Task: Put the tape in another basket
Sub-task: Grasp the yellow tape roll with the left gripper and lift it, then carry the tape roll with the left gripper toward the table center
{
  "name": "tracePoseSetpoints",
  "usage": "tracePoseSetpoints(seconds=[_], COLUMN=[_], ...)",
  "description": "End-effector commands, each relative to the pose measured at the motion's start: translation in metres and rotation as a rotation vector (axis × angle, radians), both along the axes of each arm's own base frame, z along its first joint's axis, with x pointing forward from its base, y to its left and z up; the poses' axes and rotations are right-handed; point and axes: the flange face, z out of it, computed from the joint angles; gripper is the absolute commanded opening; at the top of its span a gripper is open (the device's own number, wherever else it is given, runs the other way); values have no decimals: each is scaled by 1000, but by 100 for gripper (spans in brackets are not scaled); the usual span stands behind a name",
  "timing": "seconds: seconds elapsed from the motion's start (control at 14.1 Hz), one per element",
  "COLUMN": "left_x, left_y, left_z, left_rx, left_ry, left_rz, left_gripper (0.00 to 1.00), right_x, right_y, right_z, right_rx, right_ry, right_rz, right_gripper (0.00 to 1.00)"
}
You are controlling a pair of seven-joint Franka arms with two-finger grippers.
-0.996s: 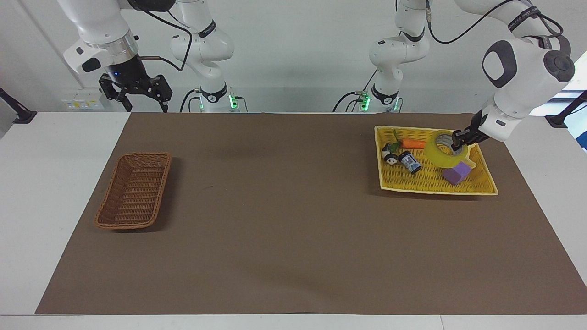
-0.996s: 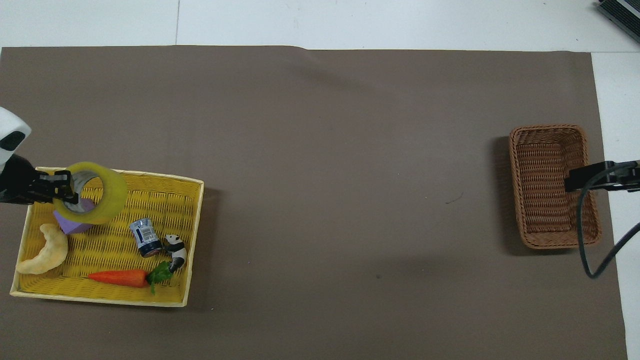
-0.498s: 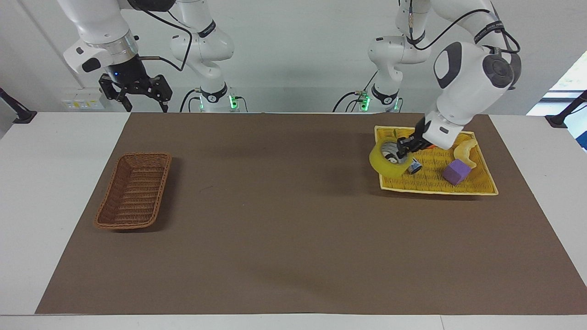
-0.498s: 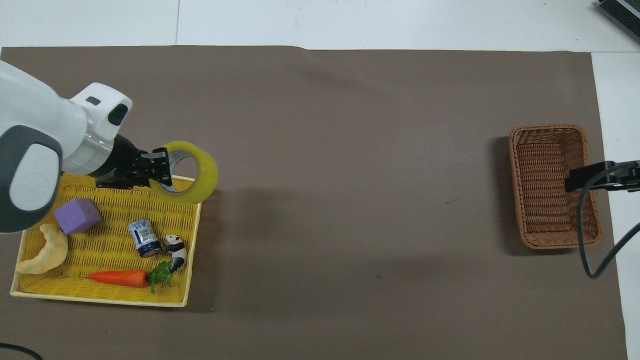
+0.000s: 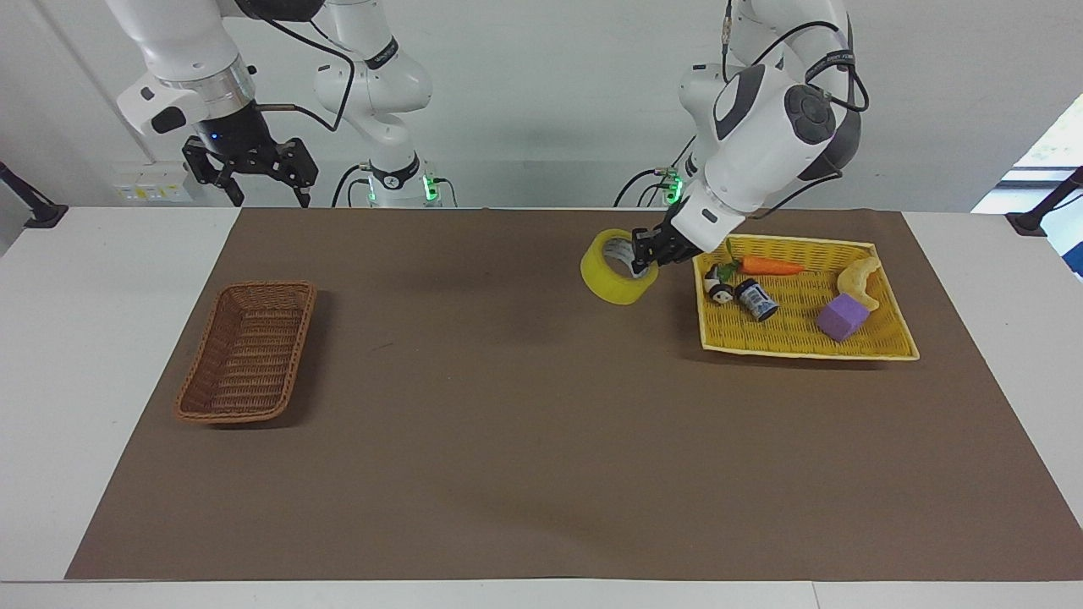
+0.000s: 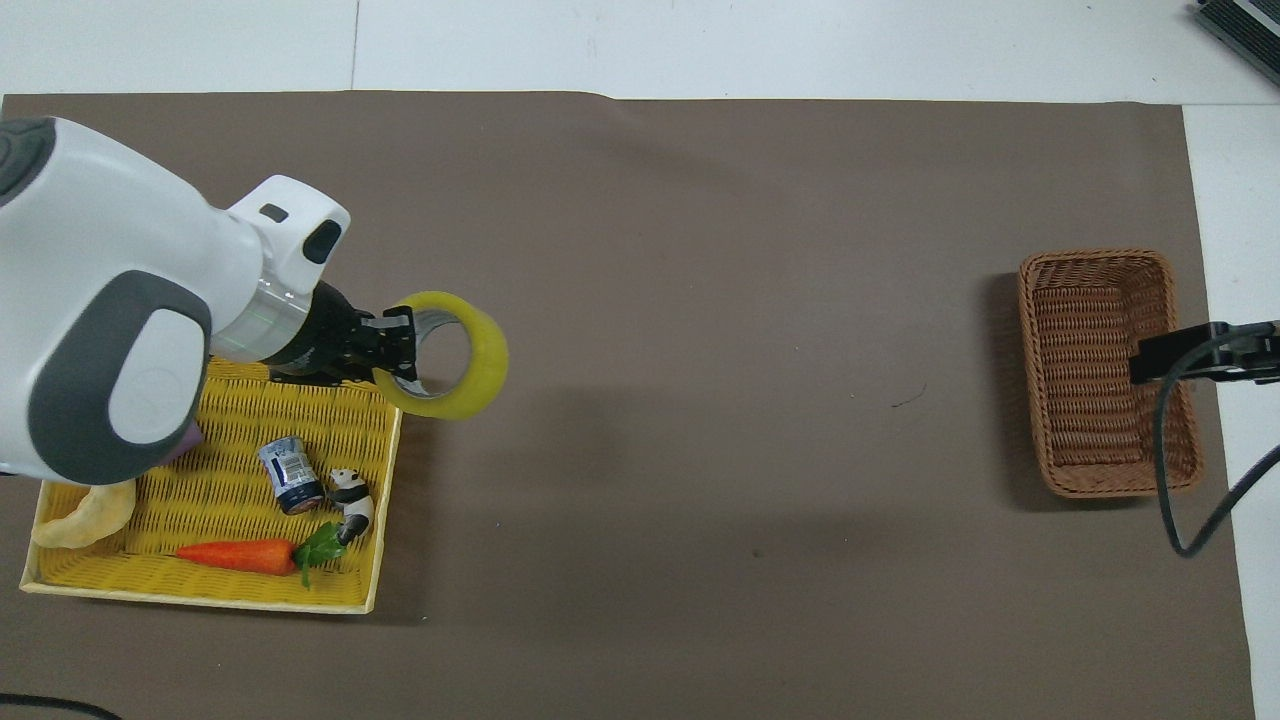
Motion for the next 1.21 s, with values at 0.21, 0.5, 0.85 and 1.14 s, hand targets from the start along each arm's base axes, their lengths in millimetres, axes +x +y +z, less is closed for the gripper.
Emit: tracePoseSetpoints(seconds=[0.21, 0.5, 0.85, 1.14], left_x=[-20, -39, -44, -51], left_y=[-61, -98, -109, -113], left_z=[-1, 0, 4, 4], left_rx=[-168, -246, -331, -338], left_ry=[-94, -123, -103, -147], left_rz=[29, 38, 91, -4], left_gripper=[0, 0, 0, 0], right_x=[-5, -5, -5, -5], right_y=[-1, -2, -2, -7], right_z=[4, 4, 4, 4], right_rx=[13, 12, 12, 12], right_ry=[2, 2, 2, 2], right_rz=[17, 15, 15, 6], right_gripper=[100, 100, 100, 100])
